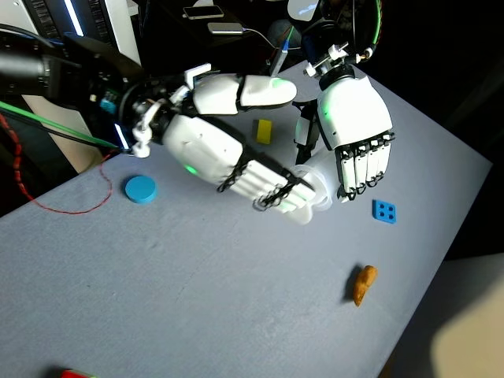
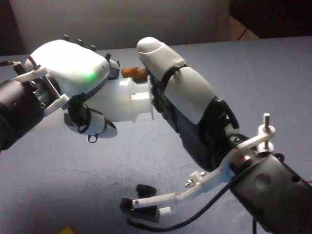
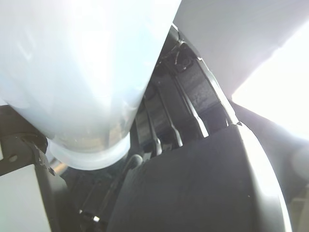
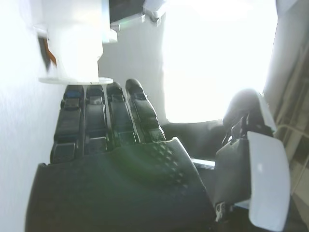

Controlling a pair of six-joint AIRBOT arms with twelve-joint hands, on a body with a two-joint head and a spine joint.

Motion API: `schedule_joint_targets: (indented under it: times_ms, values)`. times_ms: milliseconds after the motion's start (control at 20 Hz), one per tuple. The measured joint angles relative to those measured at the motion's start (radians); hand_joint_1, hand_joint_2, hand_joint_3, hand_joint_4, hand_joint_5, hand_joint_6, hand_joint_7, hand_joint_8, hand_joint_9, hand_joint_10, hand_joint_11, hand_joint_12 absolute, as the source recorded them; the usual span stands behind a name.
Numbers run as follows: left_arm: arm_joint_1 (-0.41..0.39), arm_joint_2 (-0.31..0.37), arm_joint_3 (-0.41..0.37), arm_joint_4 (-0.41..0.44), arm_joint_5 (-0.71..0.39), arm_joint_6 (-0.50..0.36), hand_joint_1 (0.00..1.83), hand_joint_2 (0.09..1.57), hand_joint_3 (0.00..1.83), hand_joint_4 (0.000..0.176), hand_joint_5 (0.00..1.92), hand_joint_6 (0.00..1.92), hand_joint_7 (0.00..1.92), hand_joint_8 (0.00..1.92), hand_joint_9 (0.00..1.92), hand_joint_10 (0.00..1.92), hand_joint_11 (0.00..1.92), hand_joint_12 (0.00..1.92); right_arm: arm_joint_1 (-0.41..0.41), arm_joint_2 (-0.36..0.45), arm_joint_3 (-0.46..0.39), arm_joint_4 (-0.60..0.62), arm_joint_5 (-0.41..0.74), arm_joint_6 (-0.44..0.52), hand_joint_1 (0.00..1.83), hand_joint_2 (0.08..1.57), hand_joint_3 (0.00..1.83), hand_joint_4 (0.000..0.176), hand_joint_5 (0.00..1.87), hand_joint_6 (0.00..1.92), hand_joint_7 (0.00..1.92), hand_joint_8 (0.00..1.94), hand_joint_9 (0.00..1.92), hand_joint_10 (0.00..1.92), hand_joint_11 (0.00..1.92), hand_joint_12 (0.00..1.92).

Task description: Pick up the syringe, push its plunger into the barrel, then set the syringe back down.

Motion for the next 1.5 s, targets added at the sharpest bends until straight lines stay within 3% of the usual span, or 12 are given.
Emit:
schedule_joint_targets:
  times_ms: [100,300,500,750,900,1050,1200,1350,1500]
  values:
    - [-0.003,0.000,0.000,-0.001,-0.008,0.000,1.37,1.14,0.00,0.000,0.89,0.98,0.89,1.16,0.92,1.29,0.93,1.22,0.001,-0.011,0.010,0.000,-0.010,0.001,0.00,0.99,0.00,0.000,0.00,0.00,0.00,0.00,0.00,0.00,0.00,0.00]
    - [-0.011,0.000,0.002,-0.003,0.002,0.006,1.38,1.12,0.00,0.000,0.95,0.89,0.88,1.16,0.95,1.25,0.98,1.16,0.011,-0.019,0.019,0.000,-0.008,0.004,0.00,0.99,0.00,0.000,0.00,0.00,0.00,0.00,0.00,0.00,0.00,0.00]
    - [-0.011,0.000,0.002,-0.002,-0.008,0.006,1.38,1.13,0.00,0.000,0.91,0.95,0.89,1.14,0.95,1.24,0.96,1.18,-0.002,-0.004,0.010,-0.016,-0.004,0.002,0.00,0.98,0.00,0.000,0.00,0.00,0.00,0.00,0.00,0.00,0.00,0.00]
    - [-0.012,-0.019,-0.010,0.016,-0.034,-0.010,1.38,1.13,0.00,0.000,0.89,0.96,0.92,1.10,0.94,1.26,0.96,1.25,-0.092,0.152,-0.065,-0.168,-0.061,-0.006,0.00,0.99,0.00,0.000,0.00,0.00,0.00,0.00,0.00,0.00,0.00,0.00]
    - [-0.021,-0.035,-0.010,0.021,-0.023,-0.023,1.37,1.14,0.00,0.000,0.85,1.02,0.91,1.13,0.93,1.29,0.93,1.27,-0.129,0.222,-0.103,-0.187,-0.096,0.001,0.00,0.98,0.00,0.000,0.00,0.00,0.00,0.00,0.00,0.00,0.00,0.00]
    - [-0.023,-0.069,-0.006,0.021,-0.010,-0.023,1.38,1.13,0.00,0.000,0.87,0.97,0.93,1.09,0.95,1.26,0.94,1.27,-0.150,0.262,-0.119,-0.186,-0.078,0.000,0.00,0.98,0.00,0.000,0.00,0.00,0.00,0.00,0.00,0.00,0.00,0.00]
    - [-0.023,-0.119,0.007,0.021,-0.010,-0.024,1.37,1.15,0.00,0.000,0.81,1.05,0.90,1.14,0.93,1.29,0.96,1.25,-0.150,0.308,-0.126,-0.181,-0.028,-0.006,0.00,0.98,0.00,0.000,0.00,0.00,0.00,0.00,0.00,0.00,0.00,0.00]
    - [-0.022,-0.150,0.014,0.000,-0.014,0.005,1.37,1.16,0.00,0.000,0.78,1.10,0.87,1.17,0.93,1.29,0.97,1.20,-0.133,0.357,-0.133,-0.177,-0.016,-0.048,0.00,0.98,0.00,0.000,0.02,0.01,0.01,0.00,0.00,0.00,0.01,0.00]
    - [-0.003,-0.156,0.017,-0.027,-0.005,0.037,1.37,1.14,0.00,0.000,0.85,1.00,0.90,1.14,0.94,1.28,0.98,1.22,-0.118,0.427,-0.137,-0.196,-0.039,-0.153,0.00,0.98,0.00,0.000,0.01,0.00,0.01,0.00,0.00,0.00,0.00,0.00]
